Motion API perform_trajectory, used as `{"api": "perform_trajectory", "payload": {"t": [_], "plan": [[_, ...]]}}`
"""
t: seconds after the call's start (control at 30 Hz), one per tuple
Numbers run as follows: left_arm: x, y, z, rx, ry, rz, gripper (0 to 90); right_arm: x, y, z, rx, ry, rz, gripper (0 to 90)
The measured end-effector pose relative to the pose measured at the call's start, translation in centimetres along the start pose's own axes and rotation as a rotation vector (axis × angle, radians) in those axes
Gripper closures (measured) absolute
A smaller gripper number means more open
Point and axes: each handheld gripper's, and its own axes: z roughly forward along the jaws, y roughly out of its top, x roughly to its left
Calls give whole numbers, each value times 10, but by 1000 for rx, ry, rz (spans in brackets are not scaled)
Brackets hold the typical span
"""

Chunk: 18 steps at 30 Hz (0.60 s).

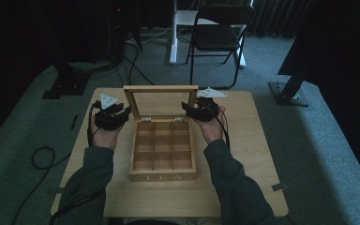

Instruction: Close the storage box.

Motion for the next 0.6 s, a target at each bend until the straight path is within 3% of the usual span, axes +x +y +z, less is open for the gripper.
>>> {"api": "perform_trajectory", "payload": {"t": [0.17, 0.6], "plan": [[-1, 8, -2, -19, -15, 7, 737, 1, 0, -1, 1, 2, -2, 458], [-4, 12, -10, -35, -33, 33, 761, -2, -5, -13, -14, 7, 12, 522]]}}
